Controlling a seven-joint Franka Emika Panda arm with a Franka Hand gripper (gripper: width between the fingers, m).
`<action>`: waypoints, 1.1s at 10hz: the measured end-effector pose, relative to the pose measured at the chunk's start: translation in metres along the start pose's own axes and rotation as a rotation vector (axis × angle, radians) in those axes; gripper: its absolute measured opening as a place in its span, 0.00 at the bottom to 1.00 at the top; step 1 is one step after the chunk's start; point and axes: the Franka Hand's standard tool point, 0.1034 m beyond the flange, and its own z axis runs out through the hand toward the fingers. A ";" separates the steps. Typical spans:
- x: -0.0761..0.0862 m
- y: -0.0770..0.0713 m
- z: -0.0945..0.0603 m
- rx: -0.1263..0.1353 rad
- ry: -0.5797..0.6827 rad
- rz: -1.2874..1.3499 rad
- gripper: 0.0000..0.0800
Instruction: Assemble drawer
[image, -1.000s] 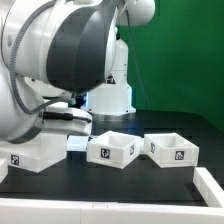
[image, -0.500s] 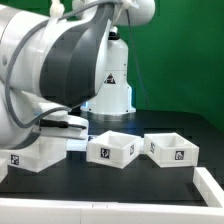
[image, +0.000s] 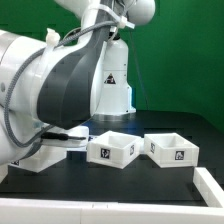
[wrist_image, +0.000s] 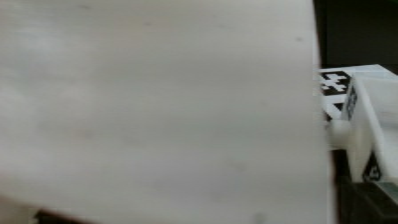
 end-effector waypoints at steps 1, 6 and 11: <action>0.000 0.000 0.000 0.000 0.000 0.000 0.81; 0.000 0.000 0.001 0.000 -0.003 0.000 0.11; -0.004 -0.007 -0.005 -0.018 0.041 -0.006 0.08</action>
Offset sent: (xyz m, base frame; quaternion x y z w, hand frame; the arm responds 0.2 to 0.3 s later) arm 0.0000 0.0000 0.0000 0.0000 0.0000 0.0000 1.0000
